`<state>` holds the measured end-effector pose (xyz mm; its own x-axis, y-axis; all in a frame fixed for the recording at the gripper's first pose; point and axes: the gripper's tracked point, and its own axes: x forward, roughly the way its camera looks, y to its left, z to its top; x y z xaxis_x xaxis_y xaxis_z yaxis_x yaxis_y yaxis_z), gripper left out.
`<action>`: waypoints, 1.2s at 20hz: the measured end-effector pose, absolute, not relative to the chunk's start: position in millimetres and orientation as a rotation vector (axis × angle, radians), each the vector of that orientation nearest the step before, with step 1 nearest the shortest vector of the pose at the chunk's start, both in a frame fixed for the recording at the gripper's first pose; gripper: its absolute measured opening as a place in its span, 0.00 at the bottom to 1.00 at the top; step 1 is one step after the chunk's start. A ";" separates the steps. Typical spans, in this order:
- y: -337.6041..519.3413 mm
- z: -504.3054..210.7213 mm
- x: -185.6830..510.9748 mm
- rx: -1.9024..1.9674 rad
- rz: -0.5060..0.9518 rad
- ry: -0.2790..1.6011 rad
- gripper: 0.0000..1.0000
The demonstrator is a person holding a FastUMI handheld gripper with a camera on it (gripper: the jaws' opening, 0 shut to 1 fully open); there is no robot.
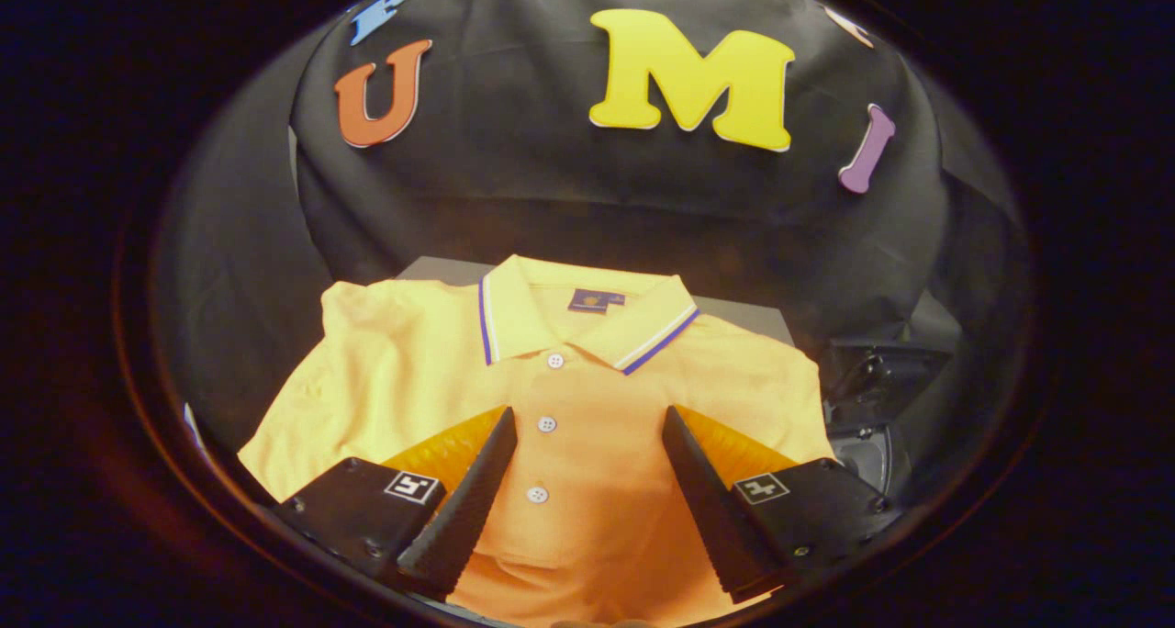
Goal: Put the clothes into the washing machine and then close the washing machine lid.
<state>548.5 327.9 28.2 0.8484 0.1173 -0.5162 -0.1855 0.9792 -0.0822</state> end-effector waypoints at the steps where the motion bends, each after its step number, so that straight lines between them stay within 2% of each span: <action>1: 328.5 30.7 548.0 -0.126 0.148 0.532 1.00; 10: 329.1 30.9 546.7 -0.141 0.167 0.663 0.98; 12: 331.0 32.0 547.1 -0.160 0.185 0.673 0.96; 14: 333.7 31.6 545.9 -0.183 0.204 0.687 0.89; 16: 336.1 30.9 546.7 -0.219 0.219 0.679 0.75; 17: 335.3 33.8 547.1 -0.236 0.223 0.675 0.56; 19: 335.7 34.8 551.2 -0.280 0.239 0.669 0.35; 22: 332.5 31.1 549.3 -0.277 0.259 0.674 0.16; 24: 332.7 35.8 545.8 -0.262 0.273 0.670 0.10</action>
<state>545.8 332.7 35.8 0.7512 0.1634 -0.6395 -0.3306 0.9317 -0.1503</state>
